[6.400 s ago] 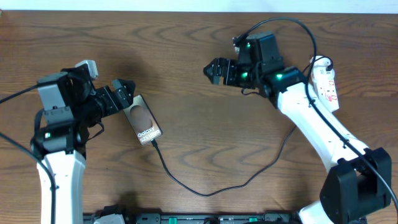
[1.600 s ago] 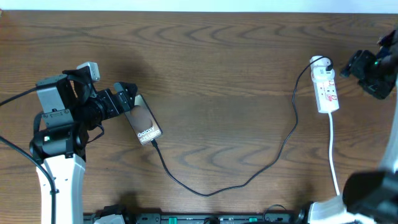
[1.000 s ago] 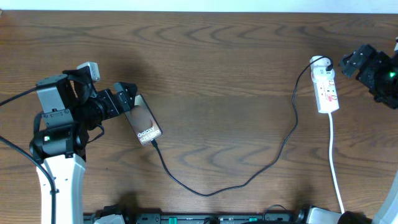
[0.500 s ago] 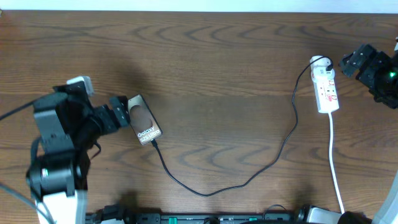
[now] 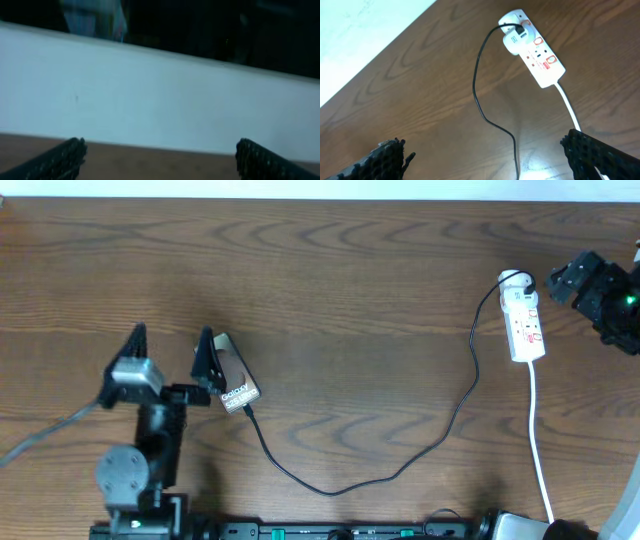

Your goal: Plug charger to phone and switch on socket

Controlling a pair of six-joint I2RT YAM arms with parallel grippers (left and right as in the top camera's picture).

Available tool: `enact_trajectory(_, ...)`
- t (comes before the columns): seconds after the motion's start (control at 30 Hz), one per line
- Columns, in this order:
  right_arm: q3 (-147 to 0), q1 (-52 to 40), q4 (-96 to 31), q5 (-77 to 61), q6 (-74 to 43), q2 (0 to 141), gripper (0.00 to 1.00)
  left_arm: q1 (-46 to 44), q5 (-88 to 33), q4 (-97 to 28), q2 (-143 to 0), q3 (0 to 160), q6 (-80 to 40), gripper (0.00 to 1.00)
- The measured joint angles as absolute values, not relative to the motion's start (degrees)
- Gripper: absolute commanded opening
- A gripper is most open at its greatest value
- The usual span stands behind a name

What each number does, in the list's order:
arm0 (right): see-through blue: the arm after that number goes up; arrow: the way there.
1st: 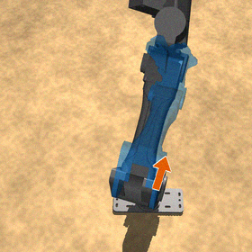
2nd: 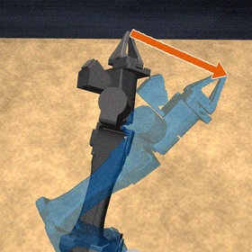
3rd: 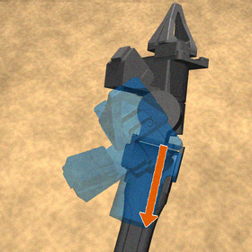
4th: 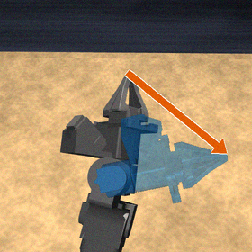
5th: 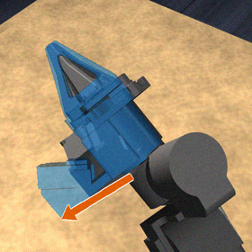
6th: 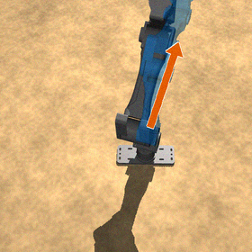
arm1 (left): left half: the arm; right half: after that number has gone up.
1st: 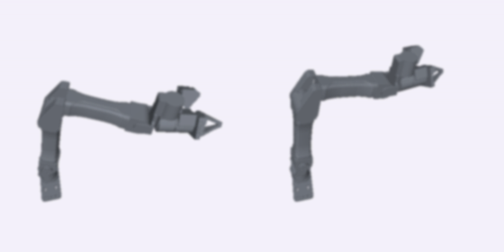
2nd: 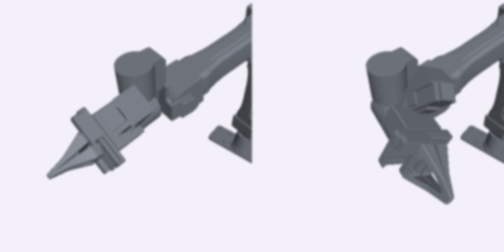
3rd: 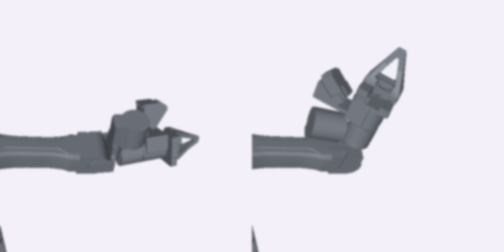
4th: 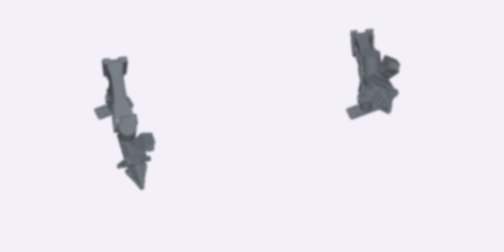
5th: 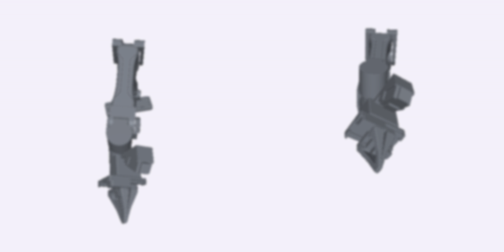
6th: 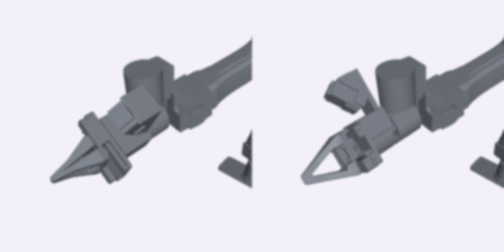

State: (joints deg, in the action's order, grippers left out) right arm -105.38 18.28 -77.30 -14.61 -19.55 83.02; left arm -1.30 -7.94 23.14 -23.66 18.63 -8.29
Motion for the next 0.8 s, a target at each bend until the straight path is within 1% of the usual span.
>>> enact_trajectory(0.13,-105.38,18.28,-77.32,-14.63,-19.55,83.02,0.99,-0.73,-7.46,25.15,-15.42,8.91,-8.29,0.98)
enact_trajectory(0.37,-105.38,18.28,-77.32,-14.63,-19.55,83.02,0.99,0.95,-7.33,25.54,-4.32,1.48,-8.29,0.98)
enact_trajectory(0.47,-105.38,18.28,-77.32,-14.61,-19.55,83.02,0.99,1.43,-7.31,21.71,-0.86,0.34,-8.32,0.98)
enact_trajectory(0.63,-105.38,18.28,-77.32,-14.63,-19.55,83.02,0.99,1.74,-7.33,15.86,-0.60,0.34,-8.29,0.98)
enact_trajectory(0.8,-105.38,18.28,-77.32,-14.61,-19.55,83.02,0.99,1.74,-7.60,6.24,-0.58,0.34,-8.34,0.98)
